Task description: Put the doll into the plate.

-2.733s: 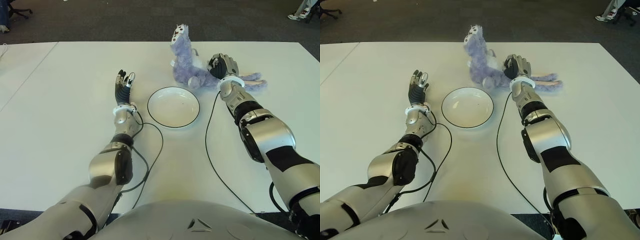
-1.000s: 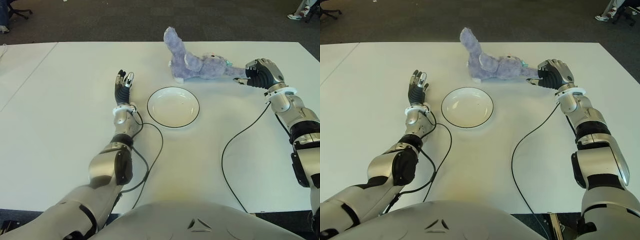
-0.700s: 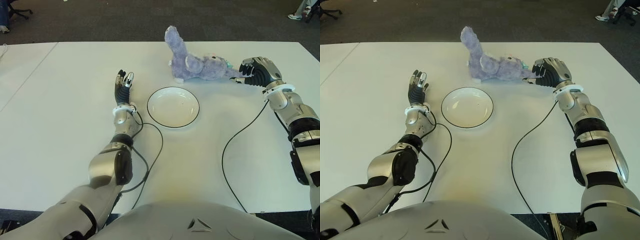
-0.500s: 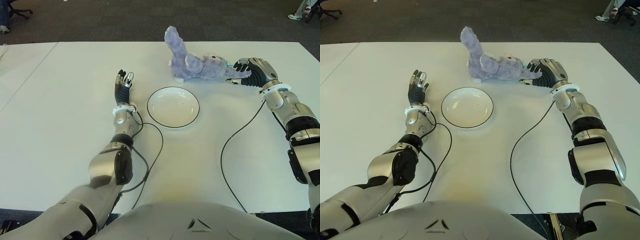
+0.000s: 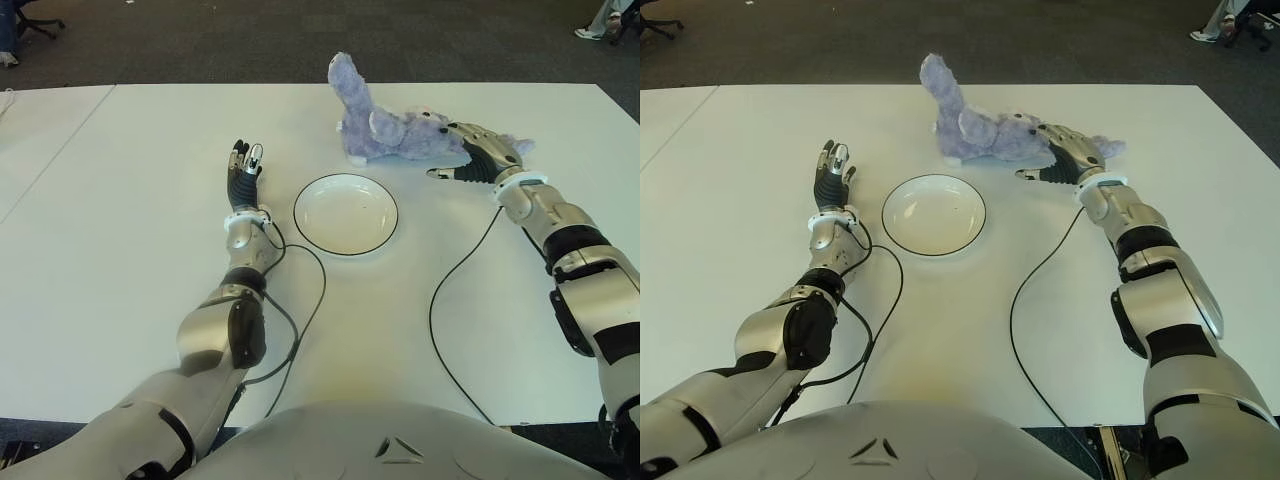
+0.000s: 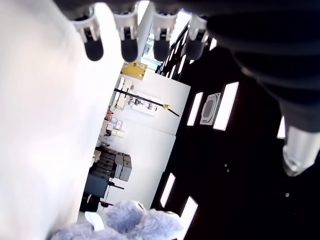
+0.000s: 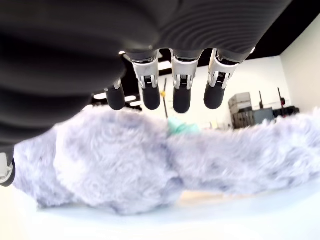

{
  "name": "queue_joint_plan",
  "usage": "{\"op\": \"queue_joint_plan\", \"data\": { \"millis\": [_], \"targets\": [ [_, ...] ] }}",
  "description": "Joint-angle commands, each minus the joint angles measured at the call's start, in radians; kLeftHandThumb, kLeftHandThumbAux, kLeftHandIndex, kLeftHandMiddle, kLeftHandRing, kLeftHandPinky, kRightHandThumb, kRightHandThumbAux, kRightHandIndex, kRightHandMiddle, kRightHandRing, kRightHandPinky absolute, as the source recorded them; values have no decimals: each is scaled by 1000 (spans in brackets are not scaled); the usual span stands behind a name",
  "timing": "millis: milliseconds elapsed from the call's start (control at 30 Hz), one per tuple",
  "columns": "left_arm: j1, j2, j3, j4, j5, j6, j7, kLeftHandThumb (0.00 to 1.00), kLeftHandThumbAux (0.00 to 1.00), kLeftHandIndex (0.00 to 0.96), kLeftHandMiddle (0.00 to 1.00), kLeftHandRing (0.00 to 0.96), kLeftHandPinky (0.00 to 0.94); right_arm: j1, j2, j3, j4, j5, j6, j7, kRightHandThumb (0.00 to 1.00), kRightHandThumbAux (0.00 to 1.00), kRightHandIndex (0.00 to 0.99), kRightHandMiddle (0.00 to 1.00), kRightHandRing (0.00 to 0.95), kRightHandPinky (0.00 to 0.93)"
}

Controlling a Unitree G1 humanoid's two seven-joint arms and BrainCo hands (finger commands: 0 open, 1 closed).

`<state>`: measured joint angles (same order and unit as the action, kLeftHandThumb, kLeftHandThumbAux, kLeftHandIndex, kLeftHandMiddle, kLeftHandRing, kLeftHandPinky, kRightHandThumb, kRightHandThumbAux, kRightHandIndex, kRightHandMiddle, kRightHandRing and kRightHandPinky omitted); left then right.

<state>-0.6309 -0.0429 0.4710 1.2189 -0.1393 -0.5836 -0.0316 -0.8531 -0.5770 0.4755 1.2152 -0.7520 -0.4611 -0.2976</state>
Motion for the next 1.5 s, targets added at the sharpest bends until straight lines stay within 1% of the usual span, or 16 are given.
{"op": "queue_joint_plan", "data": {
  "millis": [33, 200, 367, 567, 800, 967, 1133, 1333, 1500],
  "targets": [
    [218, -40, 47, 134, -46, 124, -11, 0, 507, 43, 61, 45, 43, -65, 68, 77, 82, -75, 87, -23, 226, 336, 0, 0, 0, 0],
    [218, -43, 51, 133, -46, 118, -18, 0, 503, 40, 59, 43, 41, -78, 95, 110, 102, -95, 122, -36, 247, 316, 0, 0, 0, 0],
    [217, -45, 49, 135, -33, 127, 5, 0, 511, 41, 58, 43, 42, -84, 129, 136, 125, -110, 173, -30, 273, 311, 0, 0, 0, 0],
    [217, -45, 55, 134, -37, 122, -2, 0, 510, 40, 56, 42, 44, -89, 142, 156, 139, -118, 206, -18, 279, 317, 0, 0, 0, 0],
    [220, -45, 51, 134, -31, 110, -4, 0, 505, 30, 53, 42, 45, -96, 145, 170, 150, -116, 234, 1, 265, 346, 0, 0, 0, 0],
    [219, -44, 51, 134, -30, 114, -1, 0, 496, 24, 49, 38, 40, -101, 147, 170, 156, -109, 254, 15, 253, 366, 0, 0, 0, 0],
    [222, -45, 49, 133, -29, 108, -8, 0, 489, 15, 46, 34, 36, -108, 148, 167, 161, -102, 275, 26, 227, 425, 0, 0, 0, 0],
    [222, -41, 44, 134, -24, 115, -6, 0, 476, 11, 42, 28, 26, -121, 141, 152, 163, -85, 297, 37, 206, 464, 10, 0, 0, 0],
    [220, -38, 40, 135, -19, 124, 2, 0, 472, 12, 42, 28, 29, -129, 135, 139, 163, -72, 301, 40, 186, 474, 26, 0, 0, 0]
  ]
}}
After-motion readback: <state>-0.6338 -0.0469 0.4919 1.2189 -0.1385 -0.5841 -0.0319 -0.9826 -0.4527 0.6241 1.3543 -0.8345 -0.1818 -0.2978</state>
